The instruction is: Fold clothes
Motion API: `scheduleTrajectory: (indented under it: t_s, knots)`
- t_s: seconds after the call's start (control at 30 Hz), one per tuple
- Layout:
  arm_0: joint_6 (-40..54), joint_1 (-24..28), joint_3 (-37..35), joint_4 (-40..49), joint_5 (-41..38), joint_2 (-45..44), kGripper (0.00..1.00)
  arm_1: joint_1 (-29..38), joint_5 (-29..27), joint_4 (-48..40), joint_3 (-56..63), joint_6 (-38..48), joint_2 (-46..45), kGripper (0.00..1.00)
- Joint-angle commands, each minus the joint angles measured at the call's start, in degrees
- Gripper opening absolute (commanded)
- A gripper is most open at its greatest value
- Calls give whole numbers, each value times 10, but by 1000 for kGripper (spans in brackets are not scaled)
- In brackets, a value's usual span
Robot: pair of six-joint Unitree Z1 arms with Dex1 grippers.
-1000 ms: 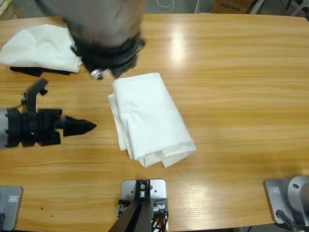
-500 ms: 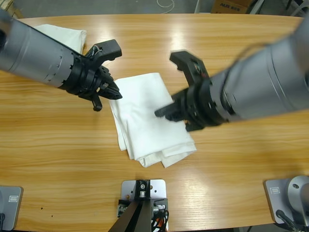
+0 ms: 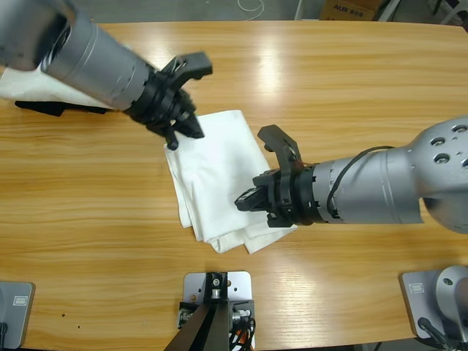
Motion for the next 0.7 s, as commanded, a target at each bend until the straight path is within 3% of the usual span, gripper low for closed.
scheduleTrajectory:
  t_s: [0.03, 0.33, 0.4, 0.7]
  knots:
    - [-26, -26, -42, 33, -12, 77, 153, -4, 11, -120, 79, 20, 79, 0]
    - [-66, -36, -39, 36, -3, 126, 110, -4, 19, -176, 107, 26, 122, 0]
    - [-75, -36, -25, 36, 6, 133, 0, -4, 21, -179, 109, 26, 130, 0]
    - [-114, -44, -7, 54, 90, 164, 0, -4, 22, -181, 128, 26, 149, 0]
